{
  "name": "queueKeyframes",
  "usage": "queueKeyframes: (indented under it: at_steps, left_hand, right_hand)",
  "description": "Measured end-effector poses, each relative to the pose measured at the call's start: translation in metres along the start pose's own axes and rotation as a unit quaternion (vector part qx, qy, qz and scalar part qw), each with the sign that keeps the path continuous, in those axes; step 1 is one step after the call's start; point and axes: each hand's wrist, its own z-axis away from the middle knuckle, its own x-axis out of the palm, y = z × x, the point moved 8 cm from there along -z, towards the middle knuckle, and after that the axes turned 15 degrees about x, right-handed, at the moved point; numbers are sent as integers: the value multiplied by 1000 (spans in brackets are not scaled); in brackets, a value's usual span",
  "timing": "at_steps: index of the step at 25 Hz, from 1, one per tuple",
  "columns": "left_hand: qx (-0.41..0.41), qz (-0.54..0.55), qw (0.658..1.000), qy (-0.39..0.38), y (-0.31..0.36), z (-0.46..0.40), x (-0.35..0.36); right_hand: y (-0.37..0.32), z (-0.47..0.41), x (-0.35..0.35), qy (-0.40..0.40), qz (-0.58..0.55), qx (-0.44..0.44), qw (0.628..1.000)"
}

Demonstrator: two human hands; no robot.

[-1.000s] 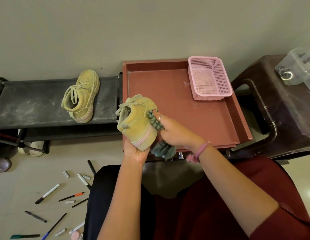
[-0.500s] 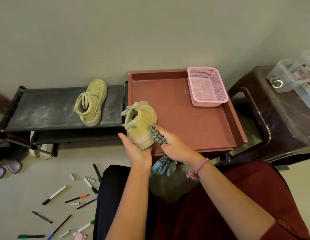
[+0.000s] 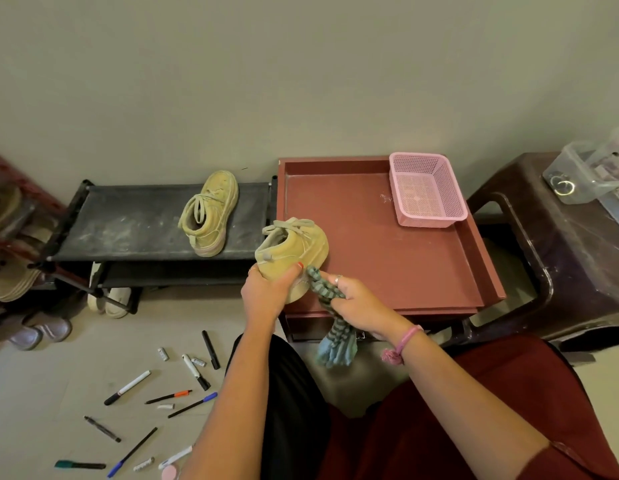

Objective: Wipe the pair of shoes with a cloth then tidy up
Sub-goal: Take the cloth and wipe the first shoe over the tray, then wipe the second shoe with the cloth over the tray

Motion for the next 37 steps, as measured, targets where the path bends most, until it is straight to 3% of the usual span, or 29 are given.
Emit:
queueKeyframes:
  at_steps: [6, 12, 19, 24, 32, 37]
  left_hand:
    - [50, 89, 991, 83, 5, 21, -29]
    - [126, 122, 966, 188, 11, -16, -89]
    - [150, 73, 966, 198, -4, -94, -78]
    - [161, 80, 970, 165, -18, -135, -32]
    - [128, 108, 967, 192, -44, -167, -6]
    - [125, 96, 978, 139, -56, -163, -14]
  right_hand:
    - [2, -8, -36, 92, -304, 43, 947]
    - [-16, -37, -59, 145, -384, 23, 912]
    - [-4, -67, -63, 143, -527, 44, 837]
    - [13, -89, -71, 148, -562, 39, 813]
    - [34, -115, -73, 125, -599, 71, 788]
    - [29, -113, -72, 113, -585, 66, 800]
